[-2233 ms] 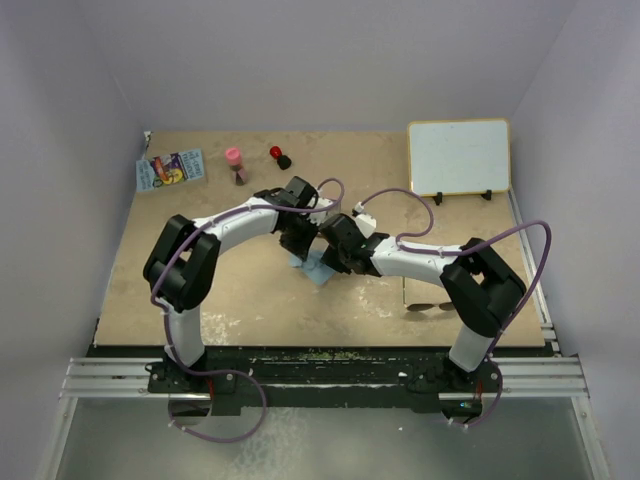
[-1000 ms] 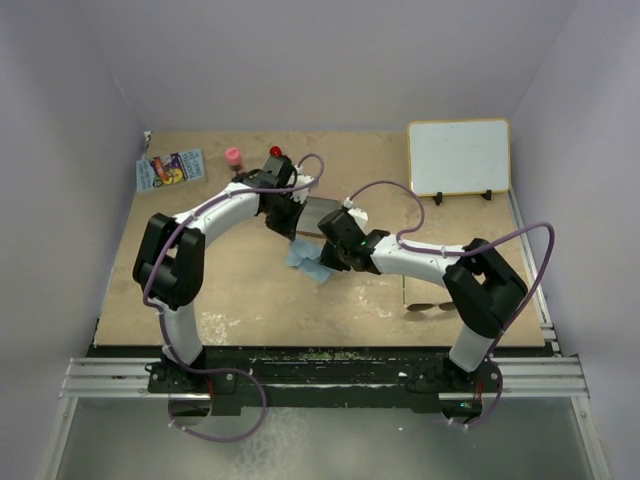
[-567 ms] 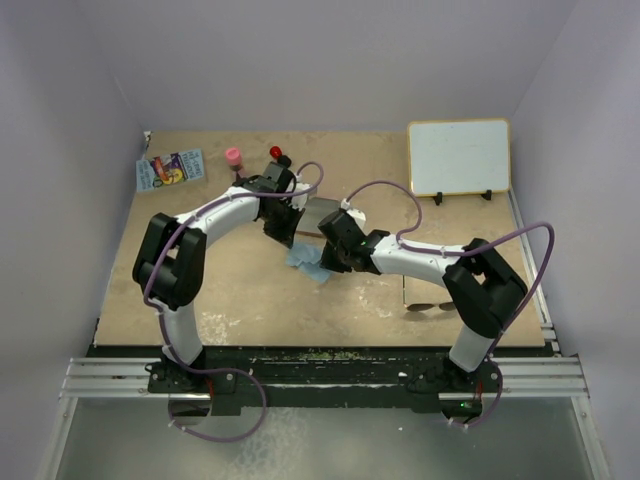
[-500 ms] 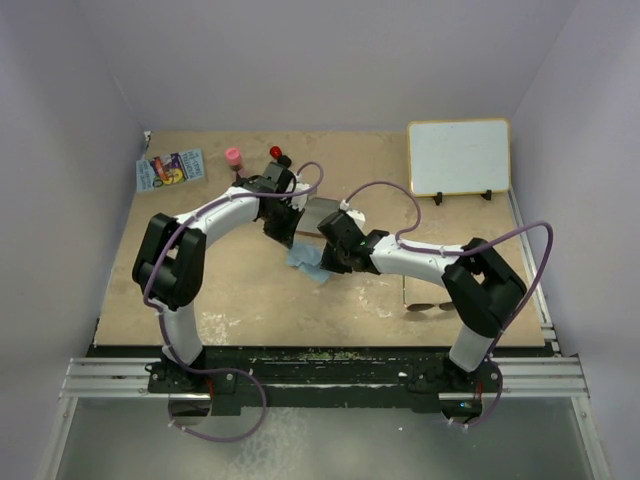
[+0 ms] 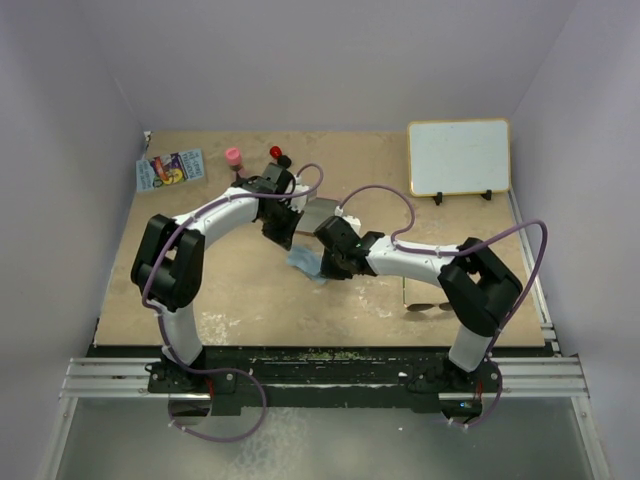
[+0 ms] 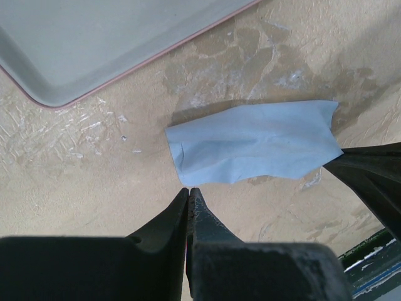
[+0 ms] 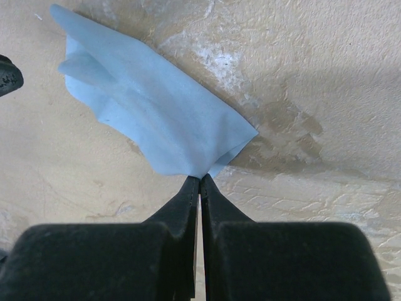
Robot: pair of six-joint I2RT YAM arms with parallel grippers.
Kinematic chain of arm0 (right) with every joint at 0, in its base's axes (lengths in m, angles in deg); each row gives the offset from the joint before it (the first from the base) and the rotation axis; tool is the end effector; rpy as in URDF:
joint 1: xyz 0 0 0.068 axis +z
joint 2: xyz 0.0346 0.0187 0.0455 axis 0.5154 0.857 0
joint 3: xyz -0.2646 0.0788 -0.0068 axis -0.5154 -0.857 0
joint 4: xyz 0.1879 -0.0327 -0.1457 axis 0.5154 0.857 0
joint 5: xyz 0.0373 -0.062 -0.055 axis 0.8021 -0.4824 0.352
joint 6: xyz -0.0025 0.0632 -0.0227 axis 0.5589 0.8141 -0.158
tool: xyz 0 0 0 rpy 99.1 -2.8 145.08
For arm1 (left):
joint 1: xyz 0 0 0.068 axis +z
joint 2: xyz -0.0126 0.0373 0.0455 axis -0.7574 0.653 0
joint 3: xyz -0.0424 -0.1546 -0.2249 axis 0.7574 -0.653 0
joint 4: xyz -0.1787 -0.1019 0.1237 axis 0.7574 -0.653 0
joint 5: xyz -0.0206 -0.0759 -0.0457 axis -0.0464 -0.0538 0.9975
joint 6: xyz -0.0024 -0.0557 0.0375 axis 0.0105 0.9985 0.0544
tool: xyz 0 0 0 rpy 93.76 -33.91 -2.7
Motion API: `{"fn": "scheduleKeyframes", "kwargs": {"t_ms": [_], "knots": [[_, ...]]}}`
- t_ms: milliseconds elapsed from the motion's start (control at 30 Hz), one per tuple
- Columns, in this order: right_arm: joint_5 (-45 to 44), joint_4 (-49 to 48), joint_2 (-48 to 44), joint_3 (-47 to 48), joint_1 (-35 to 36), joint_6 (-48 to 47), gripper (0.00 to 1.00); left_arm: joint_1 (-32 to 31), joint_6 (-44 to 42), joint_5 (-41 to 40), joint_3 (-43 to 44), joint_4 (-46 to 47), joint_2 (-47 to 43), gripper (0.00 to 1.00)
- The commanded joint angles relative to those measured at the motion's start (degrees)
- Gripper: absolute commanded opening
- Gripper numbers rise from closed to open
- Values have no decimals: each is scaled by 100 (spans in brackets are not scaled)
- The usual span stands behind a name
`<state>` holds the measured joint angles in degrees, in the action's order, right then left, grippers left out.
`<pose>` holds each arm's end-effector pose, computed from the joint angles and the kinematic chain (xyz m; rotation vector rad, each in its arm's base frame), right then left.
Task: Organize the sunglasses
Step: Fold the glasses cleaning cloth at the center of the board.
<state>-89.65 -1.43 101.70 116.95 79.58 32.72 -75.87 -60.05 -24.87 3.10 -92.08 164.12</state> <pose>0.2411 0.2598 0.1819 0.2470 2.5532 0.5585 0.3211 -0.1769 0.1981 0.7463 2.7036 -0.4791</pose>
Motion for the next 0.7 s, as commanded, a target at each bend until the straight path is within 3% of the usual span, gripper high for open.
{"fn": "scheduleKeyframes", "kwargs": {"t_ms": [0, 300, 467, 567, 667], "knots": [[56, 109, 92, 246, 57, -128, 0, 27, -145, 164, -65, -24, -116, 3], [116, 202, 335, 353, 102, -199, 0, 24, -157, 200, 77, -50, -13, 3], [101, 6, -100, 90, 119, -204, 32, 24, -185, 156, 346, -105, 25, 3], [53, -134, -602, -145, 119, -191, 41, 26, -161, 146, 431, -118, 4, 5], [-16, 21, -1041, -271, 119, -22, 42, 27, -170, 95, 492, -119, -35, 7]]}}
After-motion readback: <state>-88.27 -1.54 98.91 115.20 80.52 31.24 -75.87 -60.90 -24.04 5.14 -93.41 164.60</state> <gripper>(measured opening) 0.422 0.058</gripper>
